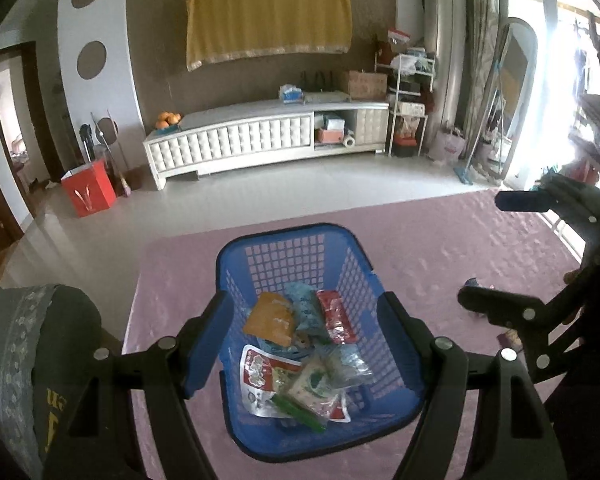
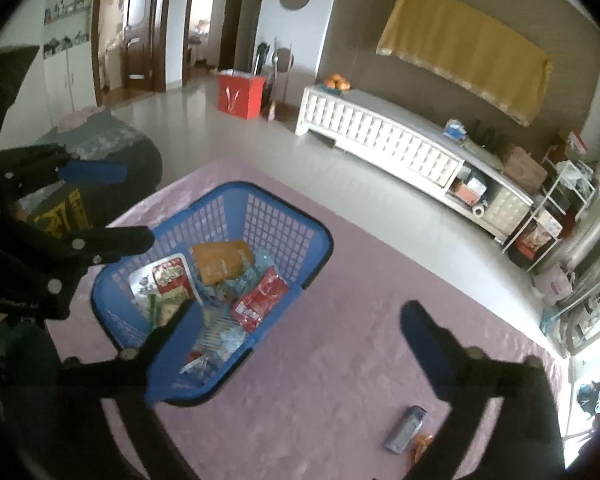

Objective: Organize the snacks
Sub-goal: 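Move both grippers back toward the blue can and orange bar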

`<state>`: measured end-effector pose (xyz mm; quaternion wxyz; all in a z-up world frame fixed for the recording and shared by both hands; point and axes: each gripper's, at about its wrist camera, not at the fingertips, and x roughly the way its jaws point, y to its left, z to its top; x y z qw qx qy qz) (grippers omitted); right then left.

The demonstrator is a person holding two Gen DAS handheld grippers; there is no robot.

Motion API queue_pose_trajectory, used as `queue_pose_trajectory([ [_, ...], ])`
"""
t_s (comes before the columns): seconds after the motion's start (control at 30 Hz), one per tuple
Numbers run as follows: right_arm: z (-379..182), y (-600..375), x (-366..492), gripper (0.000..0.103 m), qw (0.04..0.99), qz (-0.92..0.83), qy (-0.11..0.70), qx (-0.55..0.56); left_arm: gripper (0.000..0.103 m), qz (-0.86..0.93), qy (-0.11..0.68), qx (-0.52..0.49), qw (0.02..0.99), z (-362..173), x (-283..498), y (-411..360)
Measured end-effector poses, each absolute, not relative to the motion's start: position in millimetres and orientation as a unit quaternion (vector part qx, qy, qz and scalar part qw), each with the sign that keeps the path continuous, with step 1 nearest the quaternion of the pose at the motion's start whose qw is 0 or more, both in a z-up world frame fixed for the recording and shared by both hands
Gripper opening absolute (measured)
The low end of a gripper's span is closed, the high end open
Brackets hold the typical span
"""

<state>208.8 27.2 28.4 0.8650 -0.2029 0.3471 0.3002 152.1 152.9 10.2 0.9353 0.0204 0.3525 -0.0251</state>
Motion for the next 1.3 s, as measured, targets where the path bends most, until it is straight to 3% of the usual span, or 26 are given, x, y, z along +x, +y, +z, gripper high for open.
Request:
queue_pose_trajectory([
  [0.17,40.6,8.1,189.5,0.103,0.882,0.281,0.322,-0.198,0.072,-0.03,0.325,0.033,0.945,20.6,134.8,134.4],
  [0.27,45.4,-8.2,182.0,0.103,0.892,0.266,0.313,-0.189,0.088,-0.031,0.316,0.043,0.947,24.2,127.8,116.8],
  [0.33,47.2,-19.4,179.1,0.103,0.896,0.259,0.312,-0.179,0.088,-0.038,0.316,0.042,0.947,25.2,124.7,107.3],
  [0.4,46.7,-33.2,177.1,0.103,0.9,0.248,0.314,-0.172,0.101,-0.044,0.322,0.036,0.945,25.3,124.5,99.8],
  [0.43,45.9,-39.9,176.1,0.103,0.902,0.242,0.314,-0.168,0.103,-0.049,0.324,0.032,0.944,25.6,124.4,95.7],
  [0.87,20.8,-129.2,176.0,0.103,0.903,0.181,0.365,-0.134,0.103,-0.089,0.347,0.051,0.932,6.0,137.2,13.9],
  [1.3,-39.2,-174.9,175.3,0.103,0.876,0.189,0.422,-0.137,0.103,-0.131,0.427,0.038,0.894,-71.7,158.0,-58.2],
])
